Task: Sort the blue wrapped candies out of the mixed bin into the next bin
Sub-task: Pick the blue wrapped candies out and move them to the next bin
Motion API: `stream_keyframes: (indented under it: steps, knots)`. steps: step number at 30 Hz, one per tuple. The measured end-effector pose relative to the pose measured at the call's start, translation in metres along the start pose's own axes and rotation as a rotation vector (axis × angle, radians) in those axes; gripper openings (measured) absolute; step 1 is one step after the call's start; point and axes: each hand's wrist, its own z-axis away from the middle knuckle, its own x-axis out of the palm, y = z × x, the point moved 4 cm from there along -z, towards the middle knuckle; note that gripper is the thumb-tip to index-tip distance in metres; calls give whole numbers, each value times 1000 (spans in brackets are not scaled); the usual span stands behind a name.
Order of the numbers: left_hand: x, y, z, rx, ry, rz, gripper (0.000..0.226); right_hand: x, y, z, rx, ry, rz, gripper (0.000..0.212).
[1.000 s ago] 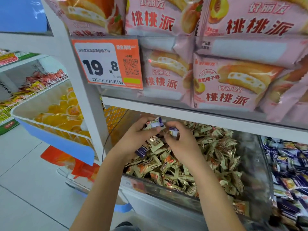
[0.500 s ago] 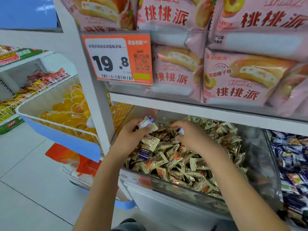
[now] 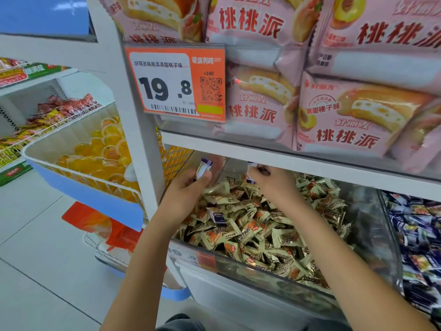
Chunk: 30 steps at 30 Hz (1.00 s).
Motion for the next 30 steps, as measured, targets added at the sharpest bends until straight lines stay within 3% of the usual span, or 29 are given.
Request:
stream_keyframes:
  steps: [2,4,6,9,12,15,18,21,24,26,30]
  knots:
    - [-3,3,3,27,23,11,33,1,-1,5,166,-68,-212,25]
    - [-6,7,7,65,38,19,21,8,-6,13,187,-241,-277,11]
    - [-8,12,12,105,13,20,9,12,-12,20,13,-345,-106,16]
    - [-9,15,17,166,-5,-27,21,20,-16,30,-144,-438,93,6]
    - [-8,15,17,176,-20,-96,8,31,-12,39,-143,-517,381,37]
    - [-6,11,15,201,-11,-198,16,36,-16,40,-229,-434,631,44]
    - [-2,2,10,212,2,-380,22,34,-10,38,-129,-427,387,35]
    - [10,-13,-3,131,-98,-547,31,20,-6,32,-6,-311,112,23]
    - [20,-19,-16,18,-238,-572,24,13,-5,32,69,-219,-104,17]
    - [25,-22,-22,-47,-318,-586,33,13,-5,33,101,-220,-162,15]
    - [30,-23,-29,-61,-396,-537,32,13,-2,32,175,-236,-351,9]
